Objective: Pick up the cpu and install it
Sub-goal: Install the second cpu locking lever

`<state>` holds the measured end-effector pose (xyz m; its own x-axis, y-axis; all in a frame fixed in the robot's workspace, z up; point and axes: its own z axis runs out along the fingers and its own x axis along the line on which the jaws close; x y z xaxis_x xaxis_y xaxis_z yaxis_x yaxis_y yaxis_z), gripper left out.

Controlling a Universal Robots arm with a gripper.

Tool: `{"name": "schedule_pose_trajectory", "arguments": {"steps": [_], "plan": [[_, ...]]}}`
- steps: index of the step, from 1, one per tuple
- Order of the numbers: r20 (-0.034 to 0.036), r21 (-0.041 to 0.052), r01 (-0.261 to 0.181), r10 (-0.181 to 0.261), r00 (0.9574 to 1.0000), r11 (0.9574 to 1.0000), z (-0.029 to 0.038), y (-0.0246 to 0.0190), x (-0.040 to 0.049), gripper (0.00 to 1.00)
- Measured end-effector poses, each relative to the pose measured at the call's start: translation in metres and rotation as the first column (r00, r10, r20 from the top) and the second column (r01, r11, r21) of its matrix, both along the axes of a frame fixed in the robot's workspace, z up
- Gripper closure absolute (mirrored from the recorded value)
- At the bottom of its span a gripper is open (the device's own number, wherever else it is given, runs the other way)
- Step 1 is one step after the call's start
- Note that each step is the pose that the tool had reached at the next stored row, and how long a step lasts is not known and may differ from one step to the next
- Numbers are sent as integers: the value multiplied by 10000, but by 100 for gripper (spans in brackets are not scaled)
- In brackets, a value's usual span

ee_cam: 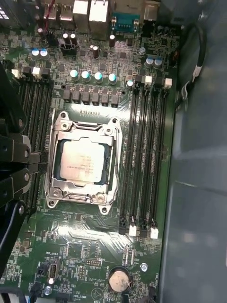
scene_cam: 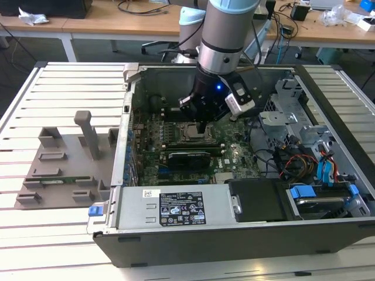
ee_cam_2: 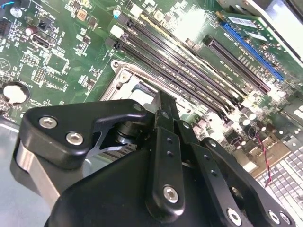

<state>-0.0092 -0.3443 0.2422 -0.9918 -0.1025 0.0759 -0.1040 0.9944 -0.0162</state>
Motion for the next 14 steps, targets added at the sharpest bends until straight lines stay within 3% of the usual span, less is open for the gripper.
{"name": "schedule_pose_trajectory", "arguments": {"steps": [3,5,7,8,14], "plan": [[0,0,0,0,10000,10000,26,37,2,89],[0,1,0,0,10000,10000,42,165,3,89],[0,0,1,-1,10000,10000,89,237,3,89],[0,-1,-2,2,10000,10000,125,242,4,89],[0,0,0,0,10000,10000,133,243,4,89]]}}
